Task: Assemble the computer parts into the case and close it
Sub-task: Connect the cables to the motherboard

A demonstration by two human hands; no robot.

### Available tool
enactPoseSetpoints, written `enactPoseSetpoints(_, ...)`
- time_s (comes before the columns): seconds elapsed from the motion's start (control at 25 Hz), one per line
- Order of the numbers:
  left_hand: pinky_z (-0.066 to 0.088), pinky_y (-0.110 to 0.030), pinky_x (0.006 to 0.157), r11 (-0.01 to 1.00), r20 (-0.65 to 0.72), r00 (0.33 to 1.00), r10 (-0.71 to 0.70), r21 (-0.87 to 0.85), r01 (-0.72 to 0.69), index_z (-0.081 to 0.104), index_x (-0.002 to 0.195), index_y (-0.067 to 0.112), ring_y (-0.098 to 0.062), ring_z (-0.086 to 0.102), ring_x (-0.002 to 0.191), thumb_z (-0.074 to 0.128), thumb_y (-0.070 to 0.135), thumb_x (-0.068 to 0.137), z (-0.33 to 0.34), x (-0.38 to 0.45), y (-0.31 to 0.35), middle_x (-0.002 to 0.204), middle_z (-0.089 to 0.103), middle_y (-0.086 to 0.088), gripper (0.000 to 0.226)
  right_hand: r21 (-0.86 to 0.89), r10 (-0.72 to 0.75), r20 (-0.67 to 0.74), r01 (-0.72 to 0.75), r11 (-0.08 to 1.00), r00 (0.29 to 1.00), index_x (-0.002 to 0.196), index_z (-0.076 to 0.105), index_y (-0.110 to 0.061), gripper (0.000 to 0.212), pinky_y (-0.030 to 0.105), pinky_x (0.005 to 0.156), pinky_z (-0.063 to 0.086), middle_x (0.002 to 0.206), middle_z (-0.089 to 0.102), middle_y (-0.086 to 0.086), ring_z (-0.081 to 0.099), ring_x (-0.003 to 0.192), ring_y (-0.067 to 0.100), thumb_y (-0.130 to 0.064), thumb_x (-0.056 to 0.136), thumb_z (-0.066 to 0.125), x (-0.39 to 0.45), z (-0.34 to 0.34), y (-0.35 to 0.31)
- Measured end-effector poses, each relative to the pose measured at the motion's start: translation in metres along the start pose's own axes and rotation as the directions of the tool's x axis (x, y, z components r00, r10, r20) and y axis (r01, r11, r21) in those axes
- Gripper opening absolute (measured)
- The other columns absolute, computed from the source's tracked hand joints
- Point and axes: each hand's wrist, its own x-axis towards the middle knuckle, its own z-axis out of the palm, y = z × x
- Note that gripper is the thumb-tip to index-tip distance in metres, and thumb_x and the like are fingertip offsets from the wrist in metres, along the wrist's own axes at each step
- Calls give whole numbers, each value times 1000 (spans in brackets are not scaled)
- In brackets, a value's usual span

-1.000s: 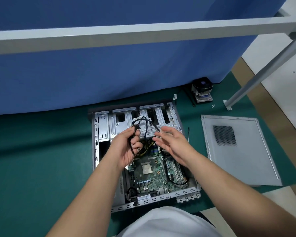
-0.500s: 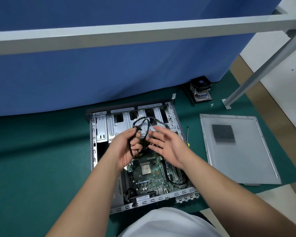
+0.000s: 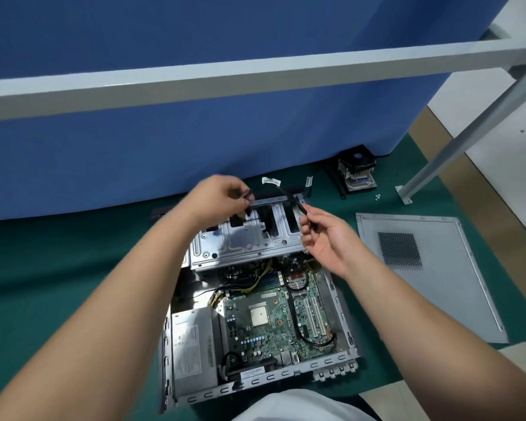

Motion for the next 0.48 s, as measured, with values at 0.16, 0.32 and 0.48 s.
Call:
enactPoseSetpoints(0.16, 51, -32, 77, 837, -79, 973, 218, 528, -145, 73, 109, 30, -21, 61, 94, 56, 13, 94, -15, 45, 6, 104, 69, 4, 28, -192, 19, 72, -5, 981, 997, 125, 69, -9, 29, 23, 63, 50, 95, 74, 8, 65, 75, 12, -5, 100, 54, 3, 4, 5)
enactPoseSetpoints(0.32, 29, -42, 111, 675, -40, 985, 167, 733, -85, 68, 125, 39, -26, 50, 120, 46, 16, 101, 6, 69, -22, 119, 67, 2, 40, -301, 68, 21, -58, 952, 997, 121, 66, -8, 25, 24, 64, 52, 103, 78, 11, 69, 77, 13, -2, 100, 54, 5, 13, 22)
enactPoseSetpoints(0.48, 8, -51, 125, 793, -81, 995, 57, 609, 4, 52, 142, 49, -23, 28, 148, 49, 30, 105, 27, 71, -53, 150, 53, 7, 42, -333, 104, 7, -96, 938, 995, 119, 66, -7, 24, 24, 66, 55, 104, 78, 11, 70, 80, 15, 1, 101, 53, 8, 12, 37)
